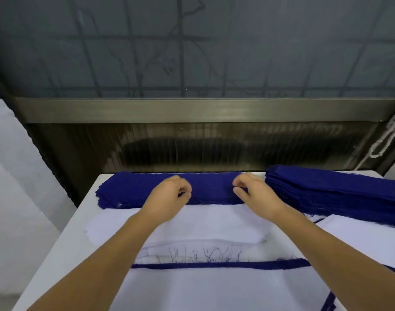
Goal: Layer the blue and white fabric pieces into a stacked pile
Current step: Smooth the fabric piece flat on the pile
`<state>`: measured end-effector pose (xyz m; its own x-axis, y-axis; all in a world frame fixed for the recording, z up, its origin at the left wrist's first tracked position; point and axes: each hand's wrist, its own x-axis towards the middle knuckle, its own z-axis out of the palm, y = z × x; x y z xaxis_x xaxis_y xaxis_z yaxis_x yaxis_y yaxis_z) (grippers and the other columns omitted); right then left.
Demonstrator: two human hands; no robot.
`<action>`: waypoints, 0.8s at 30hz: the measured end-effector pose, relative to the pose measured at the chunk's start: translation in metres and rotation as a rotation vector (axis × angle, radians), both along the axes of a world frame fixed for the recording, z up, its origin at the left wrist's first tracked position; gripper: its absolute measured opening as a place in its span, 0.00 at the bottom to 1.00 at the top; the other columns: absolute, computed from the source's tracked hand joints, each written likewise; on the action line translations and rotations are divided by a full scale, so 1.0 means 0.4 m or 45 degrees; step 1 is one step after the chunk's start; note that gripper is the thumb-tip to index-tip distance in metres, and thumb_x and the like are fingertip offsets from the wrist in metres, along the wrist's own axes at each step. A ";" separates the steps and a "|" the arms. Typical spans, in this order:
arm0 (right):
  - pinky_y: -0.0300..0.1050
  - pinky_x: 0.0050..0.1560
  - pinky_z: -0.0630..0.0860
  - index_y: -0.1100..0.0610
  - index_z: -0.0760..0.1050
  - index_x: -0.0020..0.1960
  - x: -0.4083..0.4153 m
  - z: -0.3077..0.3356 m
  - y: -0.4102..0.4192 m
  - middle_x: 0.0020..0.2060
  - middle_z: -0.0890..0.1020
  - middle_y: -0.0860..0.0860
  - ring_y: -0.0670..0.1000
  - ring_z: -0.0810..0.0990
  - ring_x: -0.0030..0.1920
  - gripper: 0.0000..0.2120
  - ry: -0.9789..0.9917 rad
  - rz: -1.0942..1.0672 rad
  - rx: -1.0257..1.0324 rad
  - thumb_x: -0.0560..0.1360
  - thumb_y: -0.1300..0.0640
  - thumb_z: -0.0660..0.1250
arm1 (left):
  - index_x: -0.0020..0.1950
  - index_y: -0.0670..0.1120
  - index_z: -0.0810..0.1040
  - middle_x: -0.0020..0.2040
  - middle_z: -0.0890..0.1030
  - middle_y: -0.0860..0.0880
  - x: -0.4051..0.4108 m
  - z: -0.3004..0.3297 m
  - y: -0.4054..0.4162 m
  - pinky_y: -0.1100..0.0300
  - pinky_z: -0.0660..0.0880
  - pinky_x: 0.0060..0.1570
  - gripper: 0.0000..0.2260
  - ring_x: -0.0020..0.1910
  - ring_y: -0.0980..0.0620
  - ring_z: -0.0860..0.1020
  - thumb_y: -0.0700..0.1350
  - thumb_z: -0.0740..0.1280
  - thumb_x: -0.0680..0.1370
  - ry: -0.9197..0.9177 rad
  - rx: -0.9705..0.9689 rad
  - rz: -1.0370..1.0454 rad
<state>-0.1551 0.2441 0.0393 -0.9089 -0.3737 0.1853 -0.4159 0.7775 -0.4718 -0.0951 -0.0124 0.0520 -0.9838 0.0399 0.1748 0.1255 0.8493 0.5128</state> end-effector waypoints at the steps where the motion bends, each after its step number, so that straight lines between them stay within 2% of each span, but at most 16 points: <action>1: 0.39 0.52 0.75 0.47 0.72 0.55 -0.028 -0.007 -0.011 0.51 0.74 0.43 0.44 0.74 0.50 0.05 -0.025 -0.002 0.026 0.80 0.53 0.64 | 0.48 0.56 0.76 0.45 0.74 0.59 -0.032 -0.002 0.014 0.72 0.69 0.41 0.05 0.44 0.58 0.76 0.45 0.67 0.78 -0.009 0.029 0.017; 5: 0.38 0.52 0.72 0.45 0.71 0.53 -0.099 -0.050 -0.022 0.50 0.72 0.42 0.44 0.73 0.50 0.06 -0.109 0.021 0.177 0.77 0.48 0.66 | 0.53 0.54 0.76 0.49 0.75 0.56 -0.113 -0.038 0.029 0.68 0.72 0.44 0.05 0.45 0.58 0.75 0.48 0.68 0.78 -0.230 0.080 -0.042; 10: 0.37 0.48 0.70 0.44 0.71 0.47 -0.134 -0.068 -0.029 0.47 0.73 0.41 0.43 0.72 0.46 0.03 -0.077 0.080 0.224 0.78 0.48 0.65 | 0.49 0.55 0.76 0.47 0.74 0.56 -0.154 -0.065 0.030 0.64 0.73 0.42 0.08 0.45 0.55 0.75 0.52 0.72 0.74 -0.302 0.089 -0.064; 14: 0.38 0.47 0.68 0.48 0.73 0.47 -0.156 -0.063 -0.038 0.45 0.75 0.44 0.44 0.73 0.46 0.05 -0.091 0.102 0.245 0.81 0.50 0.61 | 0.46 0.57 0.75 0.43 0.74 0.57 -0.167 -0.058 0.037 0.66 0.69 0.37 0.11 0.42 0.56 0.75 0.57 0.74 0.71 -0.345 0.097 -0.055; 16: 0.40 0.49 0.71 0.54 0.76 0.50 -0.166 -0.058 -0.045 0.48 0.77 0.49 0.48 0.75 0.48 0.10 -0.095 0.132 0.334 0.82 0.52 0.58 | 0.47 0.56 0.75 0.43 0.75 0.58 -0.173 -0.052 0.039 0.66 0.71 0.39 0.12 0.43 0.56 0.75 0.57 0.74 0.71 -0.376 0.085 -0.047; 19: 0.43 0.53 0.71 0.59 0.77 0.53 -0.175 -0.050 -0.055 0.50 0.80 0.54 0.53 0.77 0.51 0.15 -0.130 0.093 0.317 0.83 0.52 0.54 | 0.51 0.53 0.77 0.46 0.78 0.55 -0.184 -0.049 0.043 0.62 0.74 0.45 0.08 0.45 0.55 0.76 0.53 0.71 0.75 -0.386 0.045 -0.027; 21: 0.42 0.51 0.71 0.57 0.77 0.52 -0.177 -0.049 -0.059 0.50 0.81 0.53 0.51 0.78 0.49 0.17 -0.168 0.057 0.282 0.83 0.49 0.53 | 0.53 0.51 0.79 0.49 0.80 0.51 -0.190 -0.050 0.047 0.60 0.76 0.47 0.06 0.46 0.54 0.77 0.50 0.67 0.78 -0.359 0.000 -0.005; 24: 0.40 0.43 0.72 0.49 0.76 0.46 -0.169 -0.050 -0.062 0.44 0.79 0.46 0.46 0.77 0.44 0.19 -0.245 0.021 0.224 0.78 0.36 0.56 | 0.56 0.49 0.78 0.48 0.79 0.50 -0.194 -0.054 0.055 0.61 0.75 0.45 0.08 0.47 0.53 0.77 0.49 0.64 0.80 -0.318 -0.081 0.036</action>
